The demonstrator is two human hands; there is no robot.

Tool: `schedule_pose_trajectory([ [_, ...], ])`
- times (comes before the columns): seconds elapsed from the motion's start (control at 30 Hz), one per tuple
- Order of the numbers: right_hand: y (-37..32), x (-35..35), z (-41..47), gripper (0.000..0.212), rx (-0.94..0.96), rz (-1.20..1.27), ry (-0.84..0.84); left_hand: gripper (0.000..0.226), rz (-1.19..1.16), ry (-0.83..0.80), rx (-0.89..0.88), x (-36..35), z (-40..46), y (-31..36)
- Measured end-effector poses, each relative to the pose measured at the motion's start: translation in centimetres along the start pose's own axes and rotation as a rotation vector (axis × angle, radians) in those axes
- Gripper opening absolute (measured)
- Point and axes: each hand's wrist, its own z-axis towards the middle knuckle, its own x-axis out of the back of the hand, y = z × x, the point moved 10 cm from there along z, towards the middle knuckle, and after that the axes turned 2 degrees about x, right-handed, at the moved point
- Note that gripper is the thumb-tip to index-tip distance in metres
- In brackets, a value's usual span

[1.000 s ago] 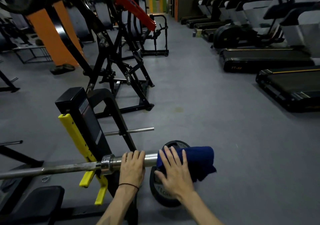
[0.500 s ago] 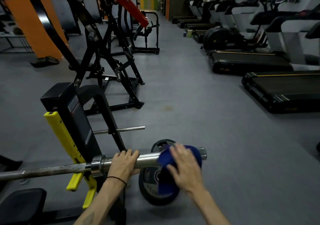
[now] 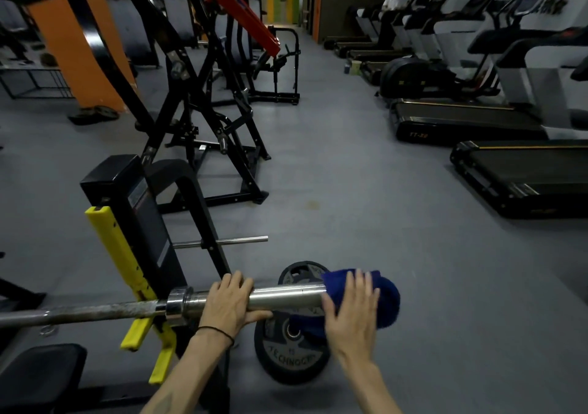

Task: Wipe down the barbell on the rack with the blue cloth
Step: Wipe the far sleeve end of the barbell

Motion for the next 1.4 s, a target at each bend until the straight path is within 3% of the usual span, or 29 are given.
schedule_pose_trajectory([
  [0.03,-2.6,-1.1,-0.8,0.081,0.014,0.026,-0.018,0.073,-0.009,-0.015,0.018,0.1,-0.1,0.2],
  [0.1,-8.4,-3.6,-3.2,0.082,0.250,0.035,-0.127,0.069,-0.024,0.005,0.053,0.2,-0.3,-0.1],
  [0.2,-7.3,-2.6,-2.6,0.073,0.552,-0.055,-0.226,0.068,-0.051,0.000,0.087,0.3,-0.3,-0.6],
  [0.27,-2.3,-0.4,-0.3,0.069,0.431,-0.067,-0.134,0.072,-0.017,0.013,0.076,0.2,-0.2,-0.4],
  [0.37,0.7,0.2,0.4,0.079,-0.004,0.056,-0.029,0.075,0.003,0.045,0.045,0.3,0.0,-0.3],
  [0.43,-4.4,-1.9,-1.4,0.084,0.080,0.042,-0.058,0.075,0.015,0.056,0.025,0.2,0.0,-0.3],
  [0.5,-8.4,-3.6,-3.6,0.084,0.369,-0.029,-0.173,0.075,0.016,0.101,0.007,0.6,-0.3,-0.1],
  [0.57,-6.7,-2.4,-2.8,0.079,0.545,-0.113,-0.183,0.074,0.000,0.178,0.006,1.3,-1.2,0.4],
  [0.63,-2.5,-0.4,-1.1,0.075,0.467,-0.099,-0.112,0.077,-0.020,0.232,0.056,1.5,-2.4,1.0],
  [0.7,0.8,1.0,-0.3,0.076,0.164,0.017,-0.028,0.078,-0.029,0.218,0.108,1.0,-3.2,1.5],
  [0.77,-1.6,-0.5,-1.0,0.081,0.045,0.079,-0.010,0.080,-0.042,0.156,0.135,0.4,-3.1,1.6],
  [0.8,-4.4,-1.6,-1.8,0.084,0.114,0.077,-0.045,0.081,-0.048,0.131,0.137,0.2,-3.1,1.6],
  [0.87,-9.2,-3.5,-3.9,0.086,0.437,-0.010,-0.181,0.081,-0.060,0.085,0.130,-0.3,-3.1,1.3],
  [0.93,-8.0,-2.9,-3.0,0.081,0.649,-0.087,-0.208,0.079,-0.067,0.052,0.122,-0.5,-3.0,1.2],
  [1.0,-3.4,-1.1,-0.7,0.075,0.545,-0.084,-0.148,0.079,-0.072,0.044,0.133,-0.5,-3.1,1.1],
  [1.07,1.0,0.8,0.5,0.075,0.204,-0.006,-0.028,0.080,-0.075,0.037,0.147,-0.4,-3.0,1.2],
  [1.13,-0.9,-0.3,-0.4,0.080,0.063,0.049,0.001,0.081,-0.076,0.029,0.158,-0.4,-3.0,1.2],
  [1.17,-3.6,-1.2,-1.3,0.082,0.117,0.064,-0.020,0.081,-0.070,0.030,0.153,-0.5,-3.0,1.2],
  [1.23,-8.0,-3.1,-3.4,0.082,0.405,0.004,-0.145,0.081,-0.048,0.040,0.126,-0.4,-2.9,1.2],
  [1.3,-6.5,-2.4,-2.3,0.078,0.579,-0.083,-0.188,0.078,-0.019,0.073,0.097,0.0,-2.8,1.2],
  [1.33,-4.4,-1.6,-1.2,0.075,0.571,-0.099,-0.173,0.077,-0.008,0.100,0.087,0.3,-2.8,1.3],
  [1.4,0.9,0.7,1.0,0.073,0.317,-0.046,-0.070,0.074,0.007,0.136,0.089,0.6,-2.8,1.3],
])
